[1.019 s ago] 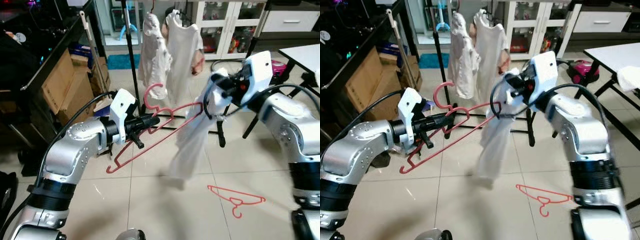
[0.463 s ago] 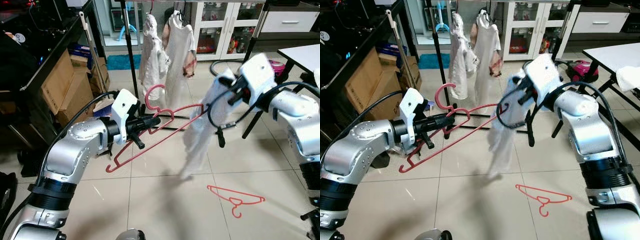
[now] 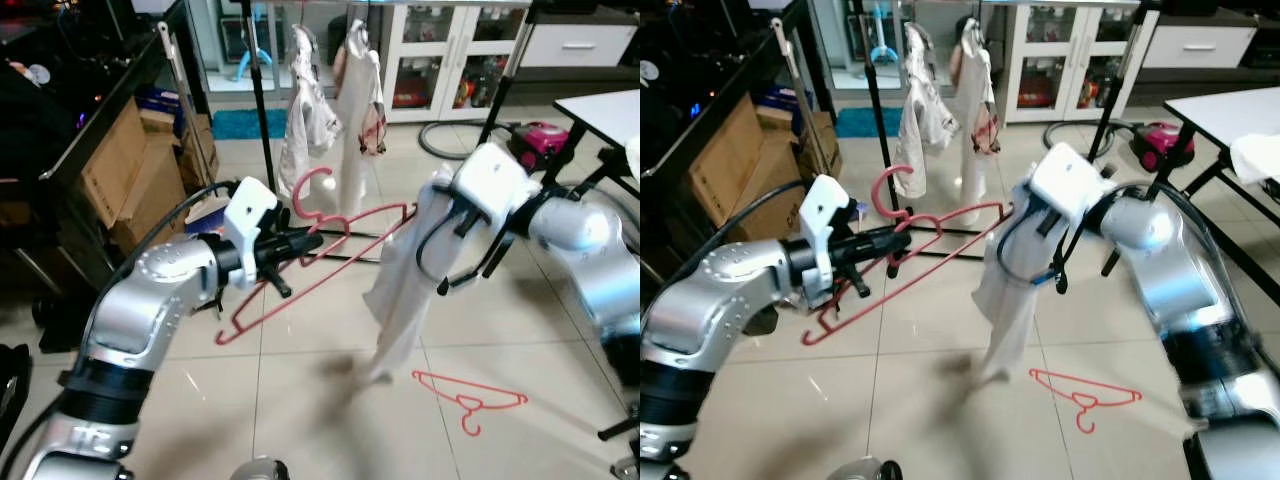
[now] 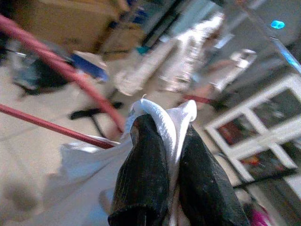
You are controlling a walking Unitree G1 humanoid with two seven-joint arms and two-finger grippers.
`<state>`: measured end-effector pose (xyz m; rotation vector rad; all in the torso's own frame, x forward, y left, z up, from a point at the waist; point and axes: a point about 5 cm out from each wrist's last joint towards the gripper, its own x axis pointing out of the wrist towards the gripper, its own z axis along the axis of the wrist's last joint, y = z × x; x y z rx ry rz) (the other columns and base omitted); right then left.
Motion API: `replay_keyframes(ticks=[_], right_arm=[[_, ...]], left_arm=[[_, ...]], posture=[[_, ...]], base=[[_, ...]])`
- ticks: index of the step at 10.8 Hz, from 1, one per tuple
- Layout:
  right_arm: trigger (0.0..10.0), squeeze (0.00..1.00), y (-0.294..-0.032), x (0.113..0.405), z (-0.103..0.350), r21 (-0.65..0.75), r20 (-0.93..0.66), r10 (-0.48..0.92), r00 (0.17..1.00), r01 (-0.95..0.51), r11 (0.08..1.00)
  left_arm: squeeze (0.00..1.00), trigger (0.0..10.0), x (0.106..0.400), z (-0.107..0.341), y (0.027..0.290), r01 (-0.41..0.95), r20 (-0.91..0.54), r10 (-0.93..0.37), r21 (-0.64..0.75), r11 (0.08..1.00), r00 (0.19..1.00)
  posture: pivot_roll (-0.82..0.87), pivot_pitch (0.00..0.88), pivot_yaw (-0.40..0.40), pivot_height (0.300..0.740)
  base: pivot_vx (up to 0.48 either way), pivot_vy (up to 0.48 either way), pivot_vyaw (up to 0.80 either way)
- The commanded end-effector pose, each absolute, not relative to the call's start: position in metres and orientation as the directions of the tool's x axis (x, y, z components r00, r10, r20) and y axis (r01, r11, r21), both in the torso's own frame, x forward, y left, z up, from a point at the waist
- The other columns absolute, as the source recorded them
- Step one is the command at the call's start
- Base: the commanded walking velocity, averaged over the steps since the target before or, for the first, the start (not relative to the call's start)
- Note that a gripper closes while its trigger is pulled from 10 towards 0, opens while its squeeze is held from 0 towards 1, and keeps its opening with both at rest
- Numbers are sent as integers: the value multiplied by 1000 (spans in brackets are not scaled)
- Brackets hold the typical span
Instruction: Hang hanger
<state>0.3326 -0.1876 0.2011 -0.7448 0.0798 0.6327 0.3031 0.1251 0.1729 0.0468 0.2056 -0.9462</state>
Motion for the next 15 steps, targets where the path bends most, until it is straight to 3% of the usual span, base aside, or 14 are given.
replay_keyframes(ticks=[1,2,4,9,12,15], right_arm=[[10000,0,-179,328,205,-610,-276,557,783,-591,529],[10000,0,-173,322,195,-594,-313,598,737,-644,482],[10000,0,-168,318,191,-589,-324,615,718,-662,463],[10000,0,-203,344,194,-615,-282,395,874,-481,625],[10000,0,-209,352,194,-626,-254,345,904,-425,654],[10000,0,-207,356,194,-627,-240,351,905,-420,656]], left_arm=[[0,10000,302,173,122,807,-172,-800,-46,589,574],[0,10000,302,174,109,801,-90,-807,-96,591,584],[0,10000,296,171,96,823,-59,-834,-138,551,549],[0,10000,294,168,118,819,-134,-817,-53,571,561],[0,10000,288,176,133,832,-154,-823,-15,555,546],[0,10000,284,174,126,848,-157,-839,-20,530,521]], posture=[[-70,0,32,740],[-74,0,35,740],[-80,0,39,740],[-74,0,42,740],[-65,0,39,740],[-62,0,37,740]], base=[[0,0,0],[0,0,0],[0,0,0],[0,0,0],[0,0,0],[0,0,0]])
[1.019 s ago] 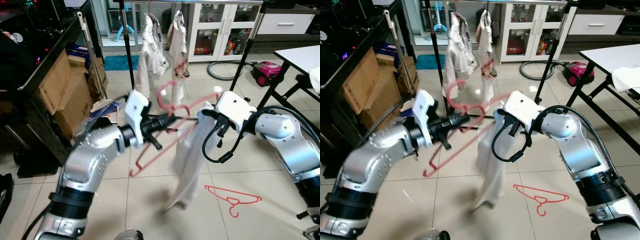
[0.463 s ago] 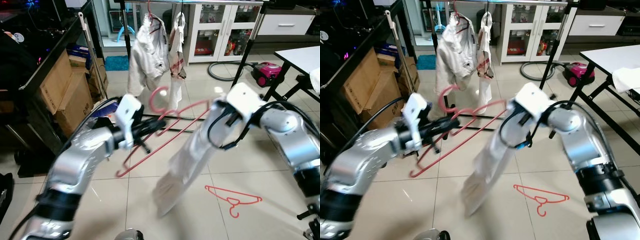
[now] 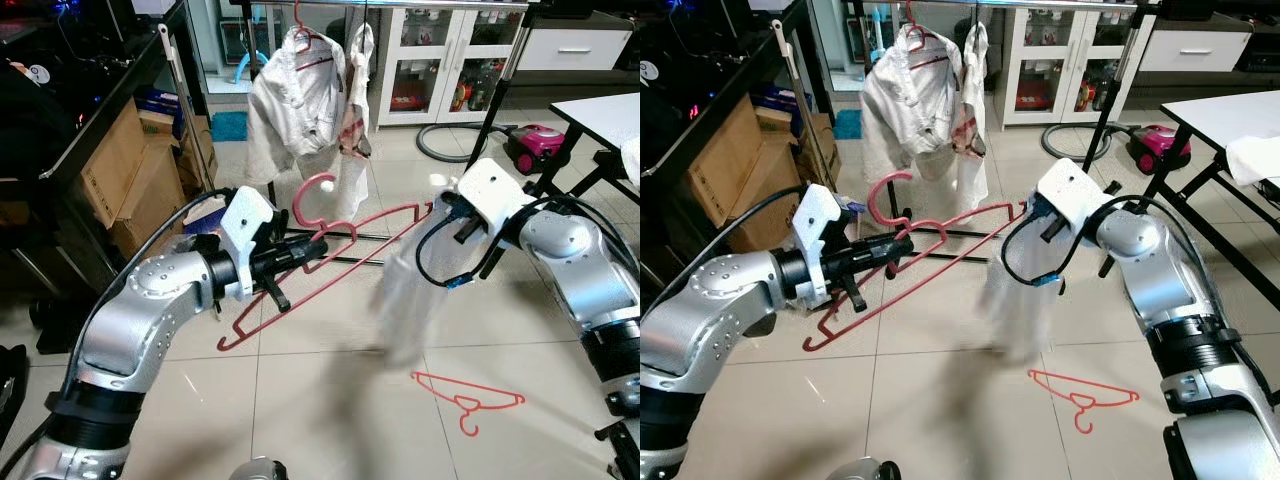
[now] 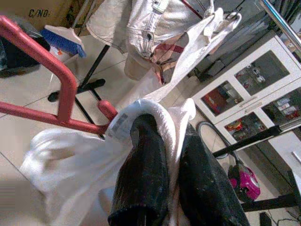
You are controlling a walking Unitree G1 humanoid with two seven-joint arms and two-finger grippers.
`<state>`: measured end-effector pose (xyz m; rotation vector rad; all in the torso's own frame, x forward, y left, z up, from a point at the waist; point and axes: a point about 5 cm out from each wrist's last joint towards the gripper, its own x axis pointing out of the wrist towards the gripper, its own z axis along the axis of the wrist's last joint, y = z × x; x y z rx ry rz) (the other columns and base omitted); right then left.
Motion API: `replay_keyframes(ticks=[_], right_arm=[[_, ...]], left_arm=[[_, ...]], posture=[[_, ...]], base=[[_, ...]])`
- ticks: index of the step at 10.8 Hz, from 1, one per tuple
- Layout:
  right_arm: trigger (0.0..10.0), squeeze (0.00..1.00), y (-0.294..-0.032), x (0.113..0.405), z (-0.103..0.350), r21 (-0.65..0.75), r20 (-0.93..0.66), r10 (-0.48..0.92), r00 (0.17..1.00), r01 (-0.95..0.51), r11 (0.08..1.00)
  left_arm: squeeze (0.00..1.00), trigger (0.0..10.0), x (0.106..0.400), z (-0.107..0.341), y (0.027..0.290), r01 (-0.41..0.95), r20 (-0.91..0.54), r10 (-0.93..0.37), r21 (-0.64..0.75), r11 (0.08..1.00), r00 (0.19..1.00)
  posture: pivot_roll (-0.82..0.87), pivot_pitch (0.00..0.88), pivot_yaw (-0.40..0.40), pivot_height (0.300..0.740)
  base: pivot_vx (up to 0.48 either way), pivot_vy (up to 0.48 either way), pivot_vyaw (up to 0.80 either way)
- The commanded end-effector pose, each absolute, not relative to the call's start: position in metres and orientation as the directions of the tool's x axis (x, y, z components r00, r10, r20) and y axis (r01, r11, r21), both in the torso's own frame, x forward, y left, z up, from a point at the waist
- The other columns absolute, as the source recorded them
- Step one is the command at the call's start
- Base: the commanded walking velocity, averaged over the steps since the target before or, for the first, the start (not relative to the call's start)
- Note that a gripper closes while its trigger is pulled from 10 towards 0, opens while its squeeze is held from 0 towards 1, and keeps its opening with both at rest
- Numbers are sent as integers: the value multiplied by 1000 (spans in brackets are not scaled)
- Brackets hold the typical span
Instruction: Hang hanger
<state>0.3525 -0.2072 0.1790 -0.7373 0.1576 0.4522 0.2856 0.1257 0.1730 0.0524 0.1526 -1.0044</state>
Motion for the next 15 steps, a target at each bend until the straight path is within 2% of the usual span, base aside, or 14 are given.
replay_keyframes(ticks=[1,4,9,11,13,15], right_arm=[[10000,0,-206,356,196,-624,-232,356,905,-419,659],[10000,0,-197,351,211,-612,-195,431,881,-453,648],[10000,0,-185,329,223,-570,-230,603,764,-608,552],[10000,0,-176,314,222,-511,-268,683,680,-701,498],[10000,0,-186,313,209,-544,-351,632,691,-700,463],[10000,0,-205,329,215,-689,-319,483,816,-549,472]], left_arm=[[0,10000,284,169,121,843,-161,-836,-34,536,525],[0,10000,298,155,121,784,-204,-772,-35,620,602],[0,10000,303,154,121,791,-205,-774,4,612,599],[0,10000,304,154,121,795,-203,-776,15,607,597],[0,10000,302,157,117,810,-179,-795,25,585,580],[0,10000,300,157,116,820,-177,-805,32,571,567]], posture=[[-63,0,37,740],[-74,0,39,740],[-80,0,38,740],[-80,0,41,740],[-81,0,44,740],[-82,0,45,740]], base=[[0,0,0],[0,0,0],[0,0,0],[0,0,0],[0,0,0],[0,0,0]])
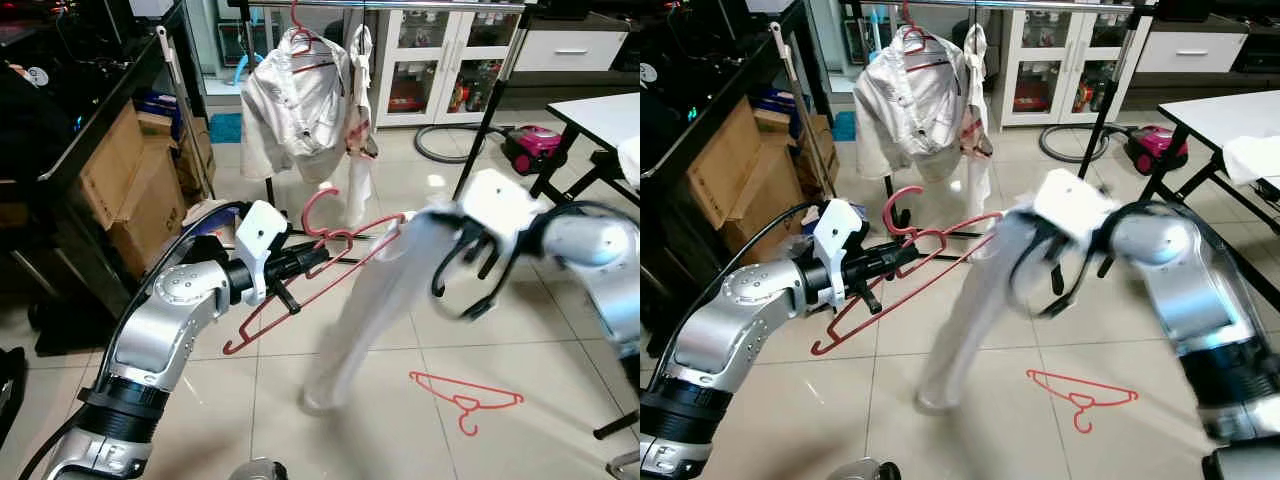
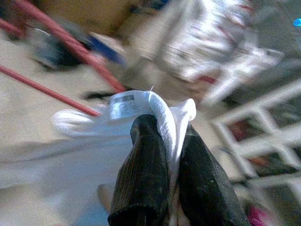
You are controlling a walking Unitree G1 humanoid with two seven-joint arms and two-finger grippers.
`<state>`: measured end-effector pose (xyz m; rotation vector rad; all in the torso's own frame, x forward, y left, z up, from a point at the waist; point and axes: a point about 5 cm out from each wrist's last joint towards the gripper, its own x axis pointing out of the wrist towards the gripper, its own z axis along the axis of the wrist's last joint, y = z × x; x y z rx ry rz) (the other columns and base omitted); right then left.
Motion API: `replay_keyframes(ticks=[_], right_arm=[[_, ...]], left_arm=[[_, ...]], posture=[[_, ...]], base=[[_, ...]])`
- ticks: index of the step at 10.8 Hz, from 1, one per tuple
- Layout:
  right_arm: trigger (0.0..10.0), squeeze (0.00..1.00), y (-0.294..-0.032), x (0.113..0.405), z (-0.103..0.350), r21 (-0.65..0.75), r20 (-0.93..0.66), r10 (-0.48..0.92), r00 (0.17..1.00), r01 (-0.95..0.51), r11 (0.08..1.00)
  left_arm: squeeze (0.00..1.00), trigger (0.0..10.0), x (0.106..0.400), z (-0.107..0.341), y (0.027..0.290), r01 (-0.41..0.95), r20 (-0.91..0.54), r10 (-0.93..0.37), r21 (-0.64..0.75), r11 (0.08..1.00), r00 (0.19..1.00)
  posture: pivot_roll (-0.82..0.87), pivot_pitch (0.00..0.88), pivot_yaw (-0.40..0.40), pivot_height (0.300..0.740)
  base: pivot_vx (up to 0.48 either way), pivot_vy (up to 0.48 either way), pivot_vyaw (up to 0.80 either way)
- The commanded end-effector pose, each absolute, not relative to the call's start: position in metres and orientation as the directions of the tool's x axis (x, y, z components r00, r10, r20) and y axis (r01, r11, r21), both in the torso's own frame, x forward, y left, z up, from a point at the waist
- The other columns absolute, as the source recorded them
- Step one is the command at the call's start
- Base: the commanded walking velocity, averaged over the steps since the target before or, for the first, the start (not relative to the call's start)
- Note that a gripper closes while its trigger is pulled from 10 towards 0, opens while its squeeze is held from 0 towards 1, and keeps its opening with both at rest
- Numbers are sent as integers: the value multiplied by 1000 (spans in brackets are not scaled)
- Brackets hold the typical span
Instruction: Hang hanger
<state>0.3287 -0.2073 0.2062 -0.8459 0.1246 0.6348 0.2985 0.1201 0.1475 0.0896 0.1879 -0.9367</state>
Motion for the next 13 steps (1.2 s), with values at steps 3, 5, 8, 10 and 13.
replay_keyframes(ticks=[3,5,8,10,13], right_arm=[[10000,0,-197,325,225,-673,-283,529,800,-558,485],[10000,0,-187,315,221,-633,-301,587,751,-618,466],[10000,0,-181,301,219,-600,-312,624,716,-658,455],[10000,0,-172,291,218,-567,-316,659,683,-693,446],[10000,0,-146,269,200,-439,-342,746,572,-799,411]], left_arm=[[0,10000,303,153,118,804,-200,-785,24,594,586],[0,10000,326,144,129,599,-245,-596,-70,798,765],[0,10000,347,141,135,293,-207,-357,-283,913,911],[0,10000,357,140,143,142,-233,-237,-360,922,943],[0,10000,371,152,153,-144,-285,19,-425,894,958]], posture=[[-81,0,42,740],[-81,0,43,740],[-96,0,52,740],[-103,0,54,740],[-115,0,57,740]], base=[[0,0,0],[0,0,0],[0,0,0],[0,0,0],[0,0,0]])
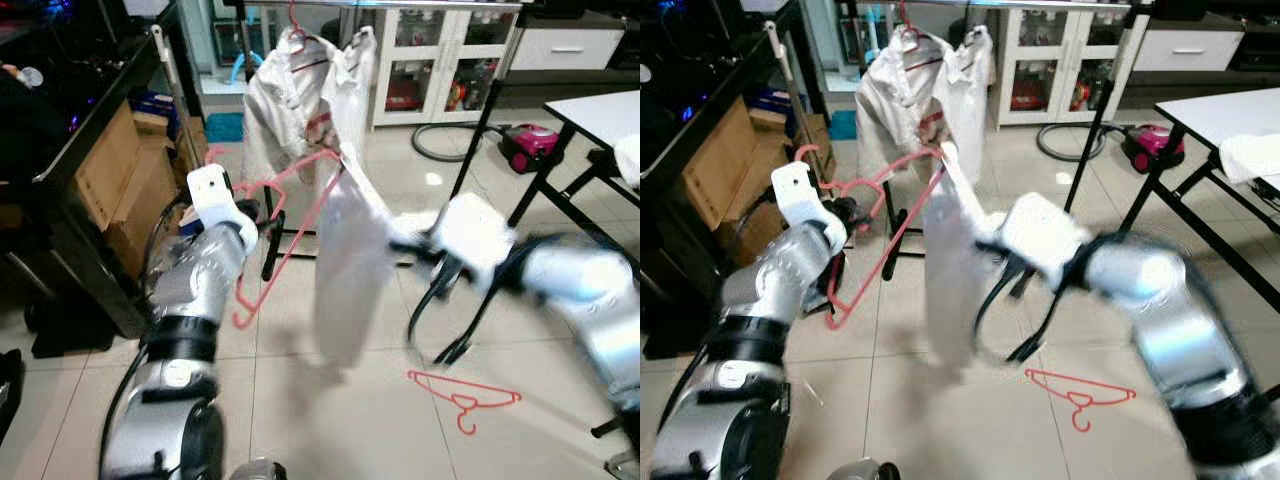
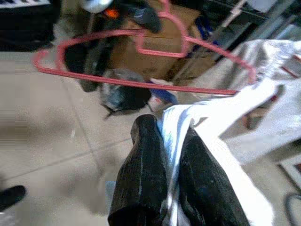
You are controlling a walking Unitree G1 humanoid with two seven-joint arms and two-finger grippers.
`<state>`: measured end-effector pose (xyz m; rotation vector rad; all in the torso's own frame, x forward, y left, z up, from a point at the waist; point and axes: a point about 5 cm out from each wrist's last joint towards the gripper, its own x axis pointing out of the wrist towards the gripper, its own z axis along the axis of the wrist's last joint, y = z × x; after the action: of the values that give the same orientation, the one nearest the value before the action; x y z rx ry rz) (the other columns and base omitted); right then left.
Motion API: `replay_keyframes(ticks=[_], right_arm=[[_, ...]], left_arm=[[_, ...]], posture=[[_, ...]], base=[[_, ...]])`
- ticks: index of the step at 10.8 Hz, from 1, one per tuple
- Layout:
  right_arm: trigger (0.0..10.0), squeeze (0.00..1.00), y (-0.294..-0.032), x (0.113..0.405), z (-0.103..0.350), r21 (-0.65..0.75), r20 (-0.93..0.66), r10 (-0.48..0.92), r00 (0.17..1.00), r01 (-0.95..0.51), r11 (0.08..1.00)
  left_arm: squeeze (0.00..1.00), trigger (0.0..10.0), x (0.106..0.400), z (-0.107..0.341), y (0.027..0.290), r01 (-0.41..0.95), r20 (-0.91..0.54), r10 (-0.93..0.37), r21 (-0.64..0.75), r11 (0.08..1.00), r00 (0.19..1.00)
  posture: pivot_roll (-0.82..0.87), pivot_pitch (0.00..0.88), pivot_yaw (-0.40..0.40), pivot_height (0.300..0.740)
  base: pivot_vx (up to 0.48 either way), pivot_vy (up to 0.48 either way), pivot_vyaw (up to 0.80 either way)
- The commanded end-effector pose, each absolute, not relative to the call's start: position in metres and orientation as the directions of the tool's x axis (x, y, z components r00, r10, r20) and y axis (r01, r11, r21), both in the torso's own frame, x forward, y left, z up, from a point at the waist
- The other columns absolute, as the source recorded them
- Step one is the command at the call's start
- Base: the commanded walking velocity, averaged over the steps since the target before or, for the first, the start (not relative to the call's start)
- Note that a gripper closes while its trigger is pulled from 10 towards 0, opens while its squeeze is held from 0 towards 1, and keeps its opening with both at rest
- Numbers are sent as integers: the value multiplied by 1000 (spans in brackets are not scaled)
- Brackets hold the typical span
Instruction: Hang hanger
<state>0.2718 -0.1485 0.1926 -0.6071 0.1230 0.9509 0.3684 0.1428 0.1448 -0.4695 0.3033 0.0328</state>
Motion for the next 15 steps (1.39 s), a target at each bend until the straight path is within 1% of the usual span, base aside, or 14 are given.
replay_keyframes(ticks=[1,2,3,4,5,6,8,9,10,11,12,14,15], right_arm=[[10000,0,-142,266,189,-432,-368,740,562,-809,400],[10000,0,-139,272,172,-414,-376,710,596,-793,447],[10000,0,-143,287,153,-484,-389,612,689,-718,500],[10000,0,-137,293,139,-493,-387,575,721,-689,532],[10000,0,-131,303,124,-481,-380,529,758,-651,587],[10000,0,-127,308,111,-492,-392,501,772,-636,594],[10000,0,-123,303,97,-454,-426,517,742,-670,588],[10000,0,-116,286,94,-266,-452,630,632,-769,581],[10000,0,-114,276,96,-178,-451,695,560,-820,545],[10000,0,-119,268,109,-129,-406,750,523,-845,519],[10000,0,-125,274,124,-123,-349,735,582,-806,580],[10000,0,-125,271,149,-70,-266,767,584,-805,589],[10000,0,-124,267,169,-45,-209,798,565,-821,569]], left_arm=[[0,10000,374,160,149,-160,-262,27,-502,850,965],[0,10000,376,179,133,-113,-222,-36,-623,774,974],[0,10000,374,194,113,-33,-186,-119,-657,753,975],[0,10000,369,205,94,65,-133,-221,-706,705,966],[0,10000,363,211,77,139,-104,-318,-743,655,942],[0,10000,359,215,68,163,-91,-355,-764,625,931],[0,10000,358,220,69,152,-86,-356,-793,590,930],[0,10000,360,221,75,130,-94,-336,-800,586,937],[0,10000,359,221,76,130,-97,-338,-799,587,936],[0,10000,359,219,80,169,-91,-367,-769,616,926],[0,10000,359,214,82,156,-115,-362,-755,637,925],[0,10000,359,210,85,159,-135,-356,-713,683,925],[0,10000,359,209,85,158,-146,-354,-697,699,924]], posture=[[-116,0,56,740],[-119,0,55,740],[-118,0,55,740],[-115,0,53,740],[-113,0,53,740],[-104,0,50,740],[-93,0,44,740],[-88,0,42,740],[-88,0,42,740],[-89,0,48,740],[-95,0,52,740],[-103,0,65,740],[-108,0,78,740]], base=[[0,0,0],[0,0,0],[0,0,0],[0,0,0],[0,0,0],[0,0,0],[0,0,0],[0,0,0],[0,0,0],[0,0,0],[0,0,0],[0,0,0],[0,0,0]])
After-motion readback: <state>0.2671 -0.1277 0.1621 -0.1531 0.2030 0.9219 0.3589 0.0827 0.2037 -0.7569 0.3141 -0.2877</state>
